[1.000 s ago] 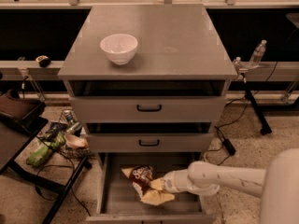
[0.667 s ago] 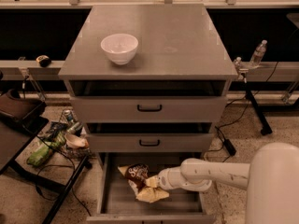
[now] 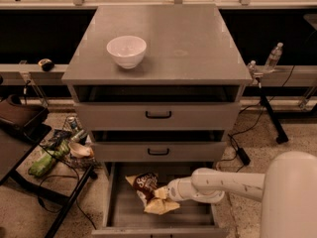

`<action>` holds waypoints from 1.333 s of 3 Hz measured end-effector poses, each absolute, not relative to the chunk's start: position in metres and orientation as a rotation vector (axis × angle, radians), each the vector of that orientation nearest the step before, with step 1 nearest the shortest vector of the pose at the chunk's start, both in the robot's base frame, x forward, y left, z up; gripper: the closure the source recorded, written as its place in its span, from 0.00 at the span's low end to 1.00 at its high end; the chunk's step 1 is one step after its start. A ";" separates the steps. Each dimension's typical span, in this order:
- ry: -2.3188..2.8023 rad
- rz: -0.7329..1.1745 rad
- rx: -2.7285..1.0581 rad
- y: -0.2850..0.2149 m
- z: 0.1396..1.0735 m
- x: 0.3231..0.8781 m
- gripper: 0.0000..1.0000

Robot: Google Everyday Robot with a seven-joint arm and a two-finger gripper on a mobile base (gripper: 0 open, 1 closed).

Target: Place brown chip bag into bottom drawer

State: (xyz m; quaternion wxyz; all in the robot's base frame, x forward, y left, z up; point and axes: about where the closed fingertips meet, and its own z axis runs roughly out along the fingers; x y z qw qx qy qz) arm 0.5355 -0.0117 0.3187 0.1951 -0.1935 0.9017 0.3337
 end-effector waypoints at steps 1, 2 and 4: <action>2.527 0.935 -0.543 -0.012 0.319 0.535 0.27; 2.527 0.935 -0.543 -0.012 0.319 0.535 0.04; 2.496 0.970 -0.622 -0.015 0.348 0.517 0.00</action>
Offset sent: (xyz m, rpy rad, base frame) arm 0.0000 0.0000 0.0000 0.0000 0.0000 0.0000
